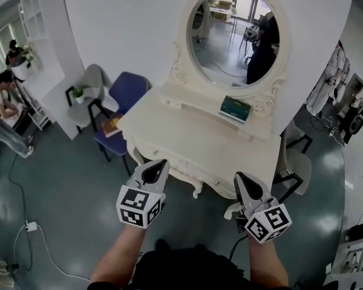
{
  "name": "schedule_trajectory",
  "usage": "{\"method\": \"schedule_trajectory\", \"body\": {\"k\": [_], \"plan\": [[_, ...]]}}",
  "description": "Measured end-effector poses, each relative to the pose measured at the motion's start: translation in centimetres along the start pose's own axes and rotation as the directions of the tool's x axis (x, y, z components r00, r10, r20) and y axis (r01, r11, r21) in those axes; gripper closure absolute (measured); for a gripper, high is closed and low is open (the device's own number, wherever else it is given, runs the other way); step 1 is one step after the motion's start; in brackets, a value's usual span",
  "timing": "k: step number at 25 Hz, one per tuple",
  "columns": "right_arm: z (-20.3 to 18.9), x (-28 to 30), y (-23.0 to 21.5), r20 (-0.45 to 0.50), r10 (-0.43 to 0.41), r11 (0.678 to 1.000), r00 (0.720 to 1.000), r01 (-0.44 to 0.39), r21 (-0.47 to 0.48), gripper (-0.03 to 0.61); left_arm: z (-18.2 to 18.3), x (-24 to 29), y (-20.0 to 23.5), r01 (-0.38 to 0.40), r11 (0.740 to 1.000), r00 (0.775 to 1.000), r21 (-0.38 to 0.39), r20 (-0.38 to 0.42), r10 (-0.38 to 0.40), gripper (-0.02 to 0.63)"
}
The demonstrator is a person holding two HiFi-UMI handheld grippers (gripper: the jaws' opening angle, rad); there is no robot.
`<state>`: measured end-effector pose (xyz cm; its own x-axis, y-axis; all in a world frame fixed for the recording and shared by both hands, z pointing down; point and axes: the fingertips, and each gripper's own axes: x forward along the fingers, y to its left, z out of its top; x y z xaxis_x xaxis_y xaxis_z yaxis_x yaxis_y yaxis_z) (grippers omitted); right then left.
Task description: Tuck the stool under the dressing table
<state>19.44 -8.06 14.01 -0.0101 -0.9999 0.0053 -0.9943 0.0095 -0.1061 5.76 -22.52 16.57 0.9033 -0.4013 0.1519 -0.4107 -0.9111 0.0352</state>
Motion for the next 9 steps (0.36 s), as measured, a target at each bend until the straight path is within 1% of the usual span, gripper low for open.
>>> {"method": "schedule_trajectory", "body": {"k": [9], "plan": [[-0.52,0.22,-0.08,-0.011,0.006,1.0,1.0,-0.005,0.012,0.577,-0.52,0.38,-0.08,0.005,1.0,1.0,-0.007,-0.015,-0.005,0.597]]}}
